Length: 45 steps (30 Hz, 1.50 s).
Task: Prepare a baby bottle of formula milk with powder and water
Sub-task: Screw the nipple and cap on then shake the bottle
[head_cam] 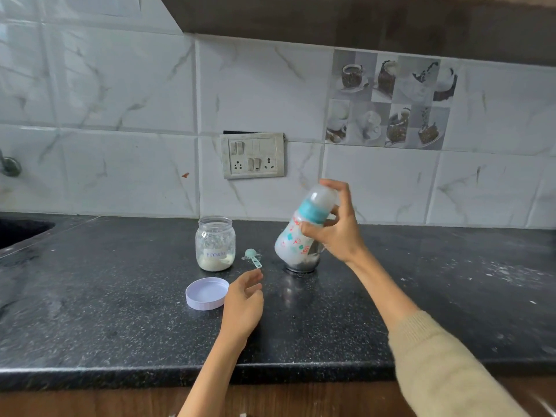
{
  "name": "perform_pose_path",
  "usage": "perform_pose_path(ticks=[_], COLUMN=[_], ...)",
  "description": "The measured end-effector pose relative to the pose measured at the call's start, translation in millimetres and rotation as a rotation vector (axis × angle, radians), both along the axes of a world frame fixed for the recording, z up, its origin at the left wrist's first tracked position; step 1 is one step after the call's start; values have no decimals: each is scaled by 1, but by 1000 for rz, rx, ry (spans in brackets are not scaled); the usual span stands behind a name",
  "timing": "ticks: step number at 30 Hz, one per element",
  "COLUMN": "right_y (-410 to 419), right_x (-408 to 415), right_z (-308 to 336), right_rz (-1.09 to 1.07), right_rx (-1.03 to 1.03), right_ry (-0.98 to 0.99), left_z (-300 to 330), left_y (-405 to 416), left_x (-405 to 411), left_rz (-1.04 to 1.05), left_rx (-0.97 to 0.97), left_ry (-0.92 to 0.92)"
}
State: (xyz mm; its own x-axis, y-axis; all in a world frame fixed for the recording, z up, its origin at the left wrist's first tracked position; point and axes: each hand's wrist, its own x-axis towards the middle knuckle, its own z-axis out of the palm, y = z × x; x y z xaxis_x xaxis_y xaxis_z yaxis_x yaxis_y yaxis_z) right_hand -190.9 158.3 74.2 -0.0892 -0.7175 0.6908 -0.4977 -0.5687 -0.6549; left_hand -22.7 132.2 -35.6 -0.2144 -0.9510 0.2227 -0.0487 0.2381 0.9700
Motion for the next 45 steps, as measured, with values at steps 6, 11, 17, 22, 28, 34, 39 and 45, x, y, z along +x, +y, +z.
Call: perform_pose_path(ticks=[6,11,17,22,28,34,39,45], right_y=[1,1,-2,1,-1,-11,-9,-8], right_x=[3,9,24,33,14,4,-3,-5], right_z=[-24,-38,-60,-70,-67,-33,1,-24], right_rz=[97,152,134,158,194,165,251,247], right_rx=[85,129,209,346,453,226,422,416], right_ry=[-48,-31,-173,-149,-93,-423,-263,-196], left_z=[-1,1,3,3,3,2,0,1], left_y=[1,-1,1,2,2,-1,0,1], left_x=[0,0,-1,1,0,0,-2,-2], left_rz=[-186,-116,-57,-28,-58,-126,-131,-113], left_rx=[-76,-79,-54,-53,-45,23,16,6], left_ry=[-74,-27,10,13,9,131,124,81])
